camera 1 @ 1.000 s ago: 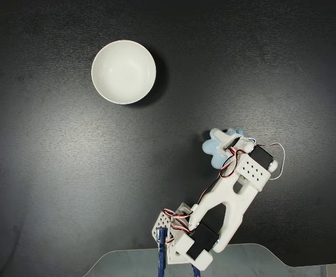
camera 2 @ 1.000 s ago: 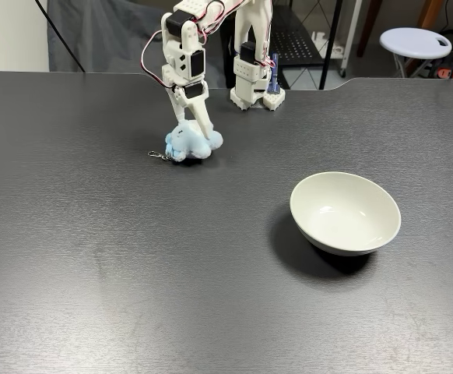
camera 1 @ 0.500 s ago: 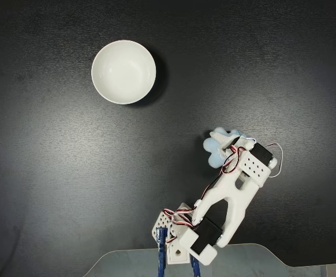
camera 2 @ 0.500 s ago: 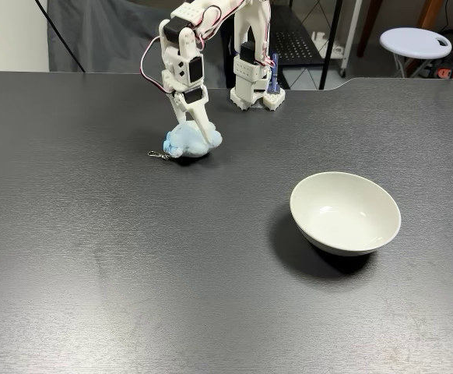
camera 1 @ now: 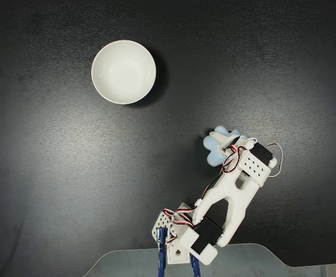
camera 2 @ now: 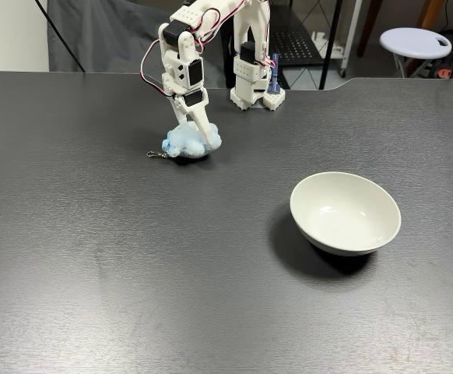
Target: Grasp a skyblue doll and put it in the white bowl.
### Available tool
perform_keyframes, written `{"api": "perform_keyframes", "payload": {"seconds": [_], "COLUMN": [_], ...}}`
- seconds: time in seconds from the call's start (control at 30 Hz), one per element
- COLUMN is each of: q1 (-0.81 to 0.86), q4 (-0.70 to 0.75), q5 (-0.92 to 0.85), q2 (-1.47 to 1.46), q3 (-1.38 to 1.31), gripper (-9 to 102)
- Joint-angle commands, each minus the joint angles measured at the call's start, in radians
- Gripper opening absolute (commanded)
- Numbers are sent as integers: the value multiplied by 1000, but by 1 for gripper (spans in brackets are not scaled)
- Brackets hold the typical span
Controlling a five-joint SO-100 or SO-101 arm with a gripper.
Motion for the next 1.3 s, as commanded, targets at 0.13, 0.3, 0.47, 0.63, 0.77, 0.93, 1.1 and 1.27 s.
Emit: {"api": "perform_keyframes", "payload": {"seconds": [0.13,0.3,0.47,0.63,0.77,0.93,1.1,1.27], "q1": [64,78,66,58,12,-14,-14,-14], "q4": [34,52,41,40,40,40,40,40], "q5": [-6,0,-5,-14,-15,-15,-15,-15], "q2": [26,11,12,18,25,25,25,25], "q3": [-9,-8,-8,-8,-8,-8,-8,-8], "gripper": [49,49,49,49,49,49,49,47]}}
